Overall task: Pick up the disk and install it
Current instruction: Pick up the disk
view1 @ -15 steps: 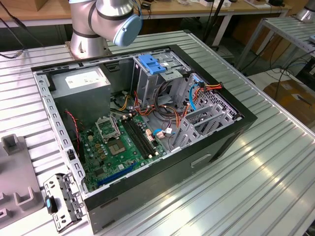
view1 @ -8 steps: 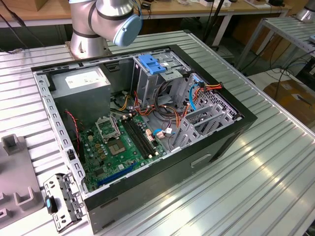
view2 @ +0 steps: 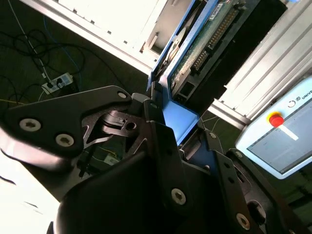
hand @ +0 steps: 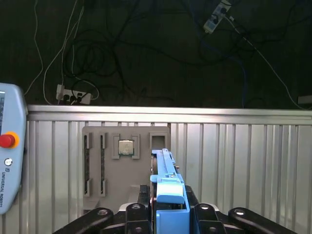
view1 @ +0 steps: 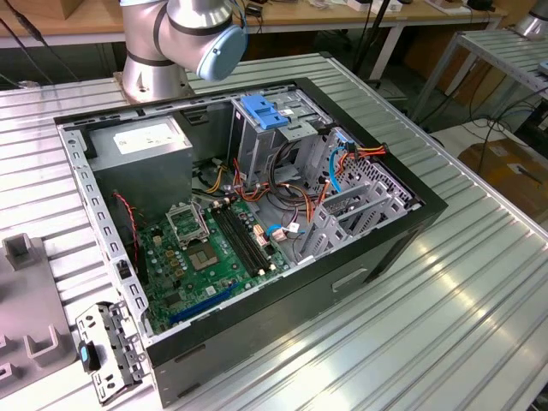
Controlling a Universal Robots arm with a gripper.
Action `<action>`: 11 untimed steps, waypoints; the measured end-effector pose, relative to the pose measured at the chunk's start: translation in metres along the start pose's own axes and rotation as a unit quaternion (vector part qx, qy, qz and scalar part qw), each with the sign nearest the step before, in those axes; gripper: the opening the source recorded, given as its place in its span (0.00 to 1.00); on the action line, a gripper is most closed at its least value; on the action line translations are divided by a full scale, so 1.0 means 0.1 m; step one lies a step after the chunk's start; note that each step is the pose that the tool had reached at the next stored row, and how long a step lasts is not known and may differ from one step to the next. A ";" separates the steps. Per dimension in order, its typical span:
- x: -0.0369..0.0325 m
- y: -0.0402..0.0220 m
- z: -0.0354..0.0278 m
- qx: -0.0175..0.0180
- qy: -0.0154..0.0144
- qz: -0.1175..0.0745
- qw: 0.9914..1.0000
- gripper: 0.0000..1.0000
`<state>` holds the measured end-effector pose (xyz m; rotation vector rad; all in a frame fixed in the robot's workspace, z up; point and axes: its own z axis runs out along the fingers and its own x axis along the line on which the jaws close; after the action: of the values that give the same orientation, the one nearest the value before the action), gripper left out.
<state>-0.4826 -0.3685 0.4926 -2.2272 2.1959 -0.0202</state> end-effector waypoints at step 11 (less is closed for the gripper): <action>0.000 -0.003 -0.091 0.000 0.000 0.000 1.000 0.37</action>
<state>-0.4825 -0.3685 0.5017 -2.2270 2.1957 -0.0204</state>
